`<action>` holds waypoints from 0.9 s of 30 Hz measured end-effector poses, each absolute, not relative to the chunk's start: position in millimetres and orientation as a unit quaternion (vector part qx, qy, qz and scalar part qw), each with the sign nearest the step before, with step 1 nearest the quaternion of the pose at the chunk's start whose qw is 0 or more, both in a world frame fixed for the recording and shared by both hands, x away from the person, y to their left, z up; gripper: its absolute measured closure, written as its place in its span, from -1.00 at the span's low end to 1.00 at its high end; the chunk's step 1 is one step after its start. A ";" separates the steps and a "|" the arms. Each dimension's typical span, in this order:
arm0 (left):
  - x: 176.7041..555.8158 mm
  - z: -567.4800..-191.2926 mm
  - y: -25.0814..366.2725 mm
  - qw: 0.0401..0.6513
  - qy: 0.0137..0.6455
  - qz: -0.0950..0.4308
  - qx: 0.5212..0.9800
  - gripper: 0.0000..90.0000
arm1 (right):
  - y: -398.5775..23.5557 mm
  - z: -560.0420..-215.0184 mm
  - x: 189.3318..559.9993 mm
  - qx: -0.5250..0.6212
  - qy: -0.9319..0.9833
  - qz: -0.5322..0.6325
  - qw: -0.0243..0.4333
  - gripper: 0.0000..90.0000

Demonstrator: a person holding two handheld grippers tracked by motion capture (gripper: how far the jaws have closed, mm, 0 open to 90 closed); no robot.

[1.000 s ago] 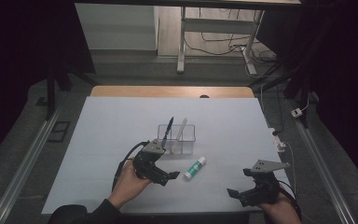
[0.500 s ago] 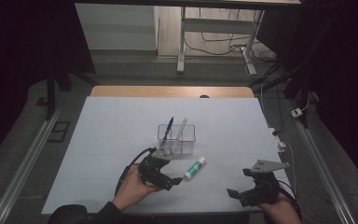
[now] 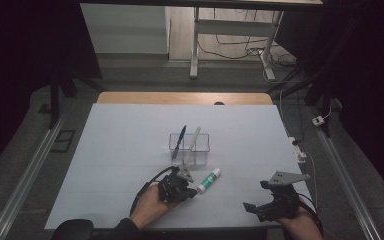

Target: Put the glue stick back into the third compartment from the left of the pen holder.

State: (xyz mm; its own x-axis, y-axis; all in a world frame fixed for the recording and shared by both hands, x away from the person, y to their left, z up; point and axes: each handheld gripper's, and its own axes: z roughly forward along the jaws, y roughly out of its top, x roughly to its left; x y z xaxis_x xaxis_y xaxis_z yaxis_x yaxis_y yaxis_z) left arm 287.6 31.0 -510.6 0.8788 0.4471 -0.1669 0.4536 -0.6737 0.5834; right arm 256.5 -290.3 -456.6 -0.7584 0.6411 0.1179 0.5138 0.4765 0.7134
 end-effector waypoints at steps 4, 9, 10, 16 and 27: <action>290.5 -513.8 24.7 0.316 0.254 0.000 0.914 0.97 | -290.4 -456.6 256.6 0.338 0.855 0.384 0.082 -1.00; 294.1 -516.7 20.4 0.307 0.260 0.005 0.916 0.97 | -290.4 -456.6 256.7 0.339 0.855 0.384 0.081 -1.00; 294.8 -517.6 19.8 0.305 0.261 0.005 0.916 0.97 | -290.3 -456.6 256.7 0.339 0.855 0.384 0.081 -1.00; 298.5 -518.8 19.4 0.301 0.266 0.011 0.916 0.97 | -290.3 -456.8 256.8 0.338 0.856 0.384 0.082 -1.00; 302.8 -517.9 19.8 0.306 0.269 0.014 0.913 0.97 | -290.1 -456.7 256.9 0.338 0.857 0.381 0.082 -1.00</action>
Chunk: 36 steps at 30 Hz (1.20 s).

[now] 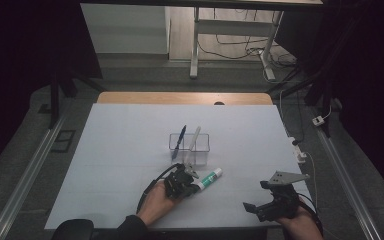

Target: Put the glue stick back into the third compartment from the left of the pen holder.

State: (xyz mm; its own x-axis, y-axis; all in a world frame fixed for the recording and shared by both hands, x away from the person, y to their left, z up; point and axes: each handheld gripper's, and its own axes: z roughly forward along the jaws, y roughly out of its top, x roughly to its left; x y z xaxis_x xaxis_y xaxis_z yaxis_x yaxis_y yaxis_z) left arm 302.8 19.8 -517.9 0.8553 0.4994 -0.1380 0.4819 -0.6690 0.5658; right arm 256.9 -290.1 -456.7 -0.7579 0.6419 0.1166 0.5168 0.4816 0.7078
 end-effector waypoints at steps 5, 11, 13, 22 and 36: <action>302.1 -517.5 15.9 0.309 0.263 0.008 0.914 0.97 | -290.1 -456.7 256.9 0.338 0.857 0.380 0.082 -1.00; 300.0 -517.4 7.9 0.311 0.252 0.003 0.916 0.97 | -289.9 -456.8 257.0 0.338 0.857 0.379 0.081 -1.00; 299.9 -517.0 5.9 0.312 0.250 0.001 0.917 0.97 | -289.8 -456.8 256.9 0.339 0.857 0.379 0.081 -1.00; 297.4 -515.9 -3.3 0.317 0.238 -0.005 0.918 0.96 | -289.6 -457.1 257.3 0.338 0.858 0.379 0.080 -1.00; 293.5 -489.9 27.9 0.343 0.257 0.020 0.903 0.60 | -286.4 -457.7 257.8 0.335 0.864 0.367 0.084 -1.00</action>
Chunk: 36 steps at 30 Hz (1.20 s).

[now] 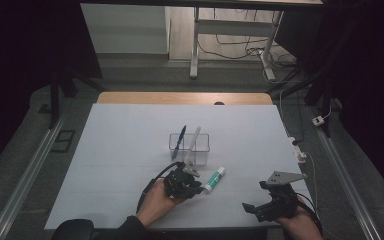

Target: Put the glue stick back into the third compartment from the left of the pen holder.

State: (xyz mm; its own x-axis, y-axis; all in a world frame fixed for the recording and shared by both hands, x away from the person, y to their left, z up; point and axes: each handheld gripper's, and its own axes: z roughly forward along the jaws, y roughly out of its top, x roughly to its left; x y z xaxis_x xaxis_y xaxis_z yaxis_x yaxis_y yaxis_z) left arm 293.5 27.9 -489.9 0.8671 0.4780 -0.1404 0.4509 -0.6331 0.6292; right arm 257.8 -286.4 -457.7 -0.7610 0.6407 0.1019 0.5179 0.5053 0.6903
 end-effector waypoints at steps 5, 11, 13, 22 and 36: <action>289.9 -478.6 48.9 0.357 0.267 0.028 0.895 0.28 | -284.6 -457.2 258.1 0.338 0.862 0.366 0.093 -1.00; 284.9 -468.2 70.3 0.374 0.279 0.033 0.884 -0.06 | -278.6 -454.4 260.5 0.337 0.859 0.373 0.096 -1.00; 282.9 -466.9 74.9 0.375 0.282 0.036 0.883 -0.14 | -276.1 -453.8 261.6 0.333 0.860 0.373 0.097 -1.00; 272.5 -465.1 95.5 0.386 0.300 0.040 0.872 -0.49 | -264.7 -456.7 275.2 0.327 0.866 0.365 0.095 -1.00; 256.9 -472.2 123.1 0.374 0.316 0.054 0.870 -1.00 | -254.2 -466.9 317.7 0.322 0.880 0.336 0.093 -0.30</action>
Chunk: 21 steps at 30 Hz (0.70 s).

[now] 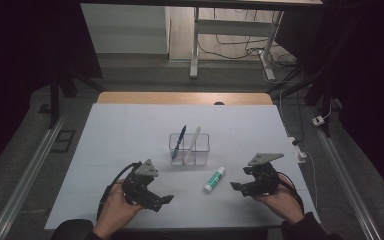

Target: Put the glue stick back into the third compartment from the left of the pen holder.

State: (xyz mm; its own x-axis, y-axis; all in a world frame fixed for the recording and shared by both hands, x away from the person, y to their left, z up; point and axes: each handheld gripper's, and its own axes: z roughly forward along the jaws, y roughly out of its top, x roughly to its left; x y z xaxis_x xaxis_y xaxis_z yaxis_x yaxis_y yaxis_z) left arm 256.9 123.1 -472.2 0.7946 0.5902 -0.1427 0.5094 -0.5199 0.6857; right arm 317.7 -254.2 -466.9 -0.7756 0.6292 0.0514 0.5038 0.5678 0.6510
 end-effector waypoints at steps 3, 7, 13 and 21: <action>254.9 -472.7 129.9 0.379 0.320 0.056 0.867 -1.00 | -251.1 -469.3 327.3 0.316 0.886 0.326 0.090 0.06; 253.3 -475.3 137.3 0.384 0.331 0.054 0.860 -1.00 | -245.6 -474.2 342.3 0.304 0.897 0.312 0.073 0.63; 252.8 -476.9 138.5 0.385 0.332 0.057 0.860 -1.00 | -232.1 -483.7 362.7 0.290 0.909 0.291 0.069 0.99; 253.6 -480.0 137.3 0.379 0.331 0.056 0.862 -1.00 | -220.4 -498.8 380.4 0.285 0.917 0.269 0.075 0.99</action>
State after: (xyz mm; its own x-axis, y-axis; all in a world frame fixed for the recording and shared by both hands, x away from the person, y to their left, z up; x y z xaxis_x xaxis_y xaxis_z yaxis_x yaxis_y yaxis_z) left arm 253.6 137.3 -480.0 0.7745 0.6135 -0.1538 0.5278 -0.4930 0.6917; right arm 380.4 -220.4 -498.8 -0.8263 0.5629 0.0163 0.4828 0.6932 0.5352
